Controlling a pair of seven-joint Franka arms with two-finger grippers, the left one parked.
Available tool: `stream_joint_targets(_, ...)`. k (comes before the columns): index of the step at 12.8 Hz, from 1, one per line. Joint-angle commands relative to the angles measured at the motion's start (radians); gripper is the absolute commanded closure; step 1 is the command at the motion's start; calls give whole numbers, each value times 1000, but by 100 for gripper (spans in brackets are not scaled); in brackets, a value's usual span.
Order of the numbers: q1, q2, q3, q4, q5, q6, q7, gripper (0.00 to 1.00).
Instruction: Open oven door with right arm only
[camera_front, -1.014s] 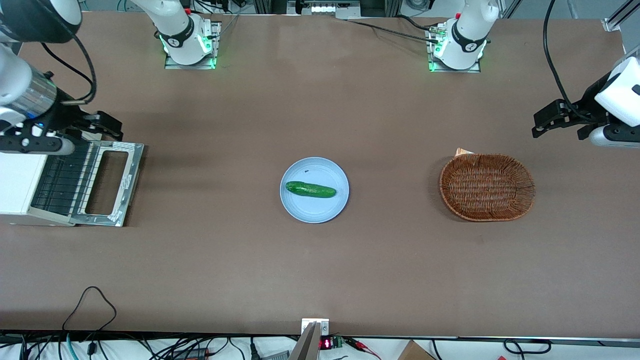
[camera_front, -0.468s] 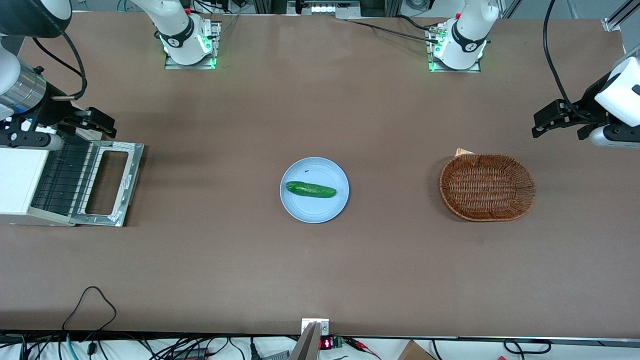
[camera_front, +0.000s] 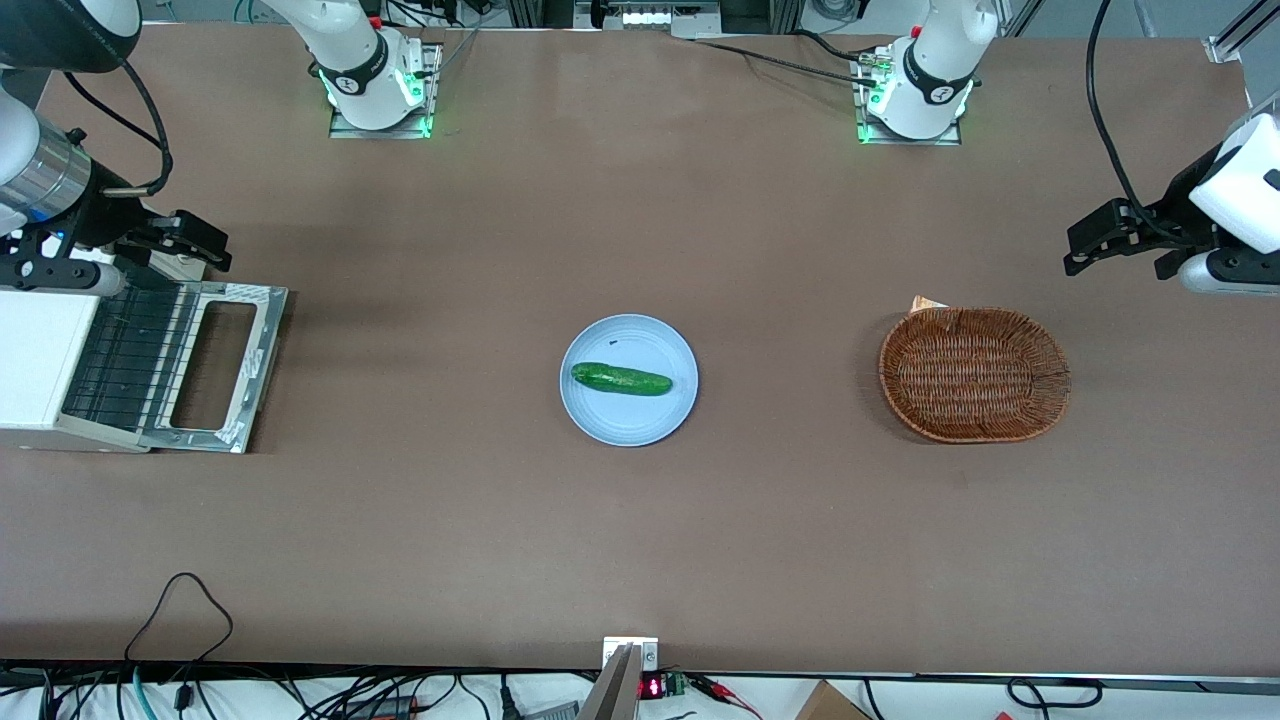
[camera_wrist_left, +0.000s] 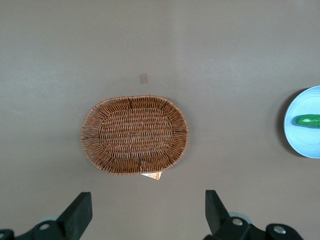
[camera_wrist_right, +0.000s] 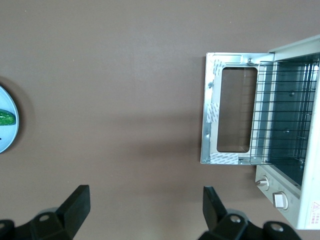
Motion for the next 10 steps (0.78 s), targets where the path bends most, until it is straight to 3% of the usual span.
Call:
stream_joint_targets(1, -85, -38, 86, -33, 24, 11, -14, 0)
stream_joint_targets(10, -85, -36, 91, -14, 30, -30, -10, 0)
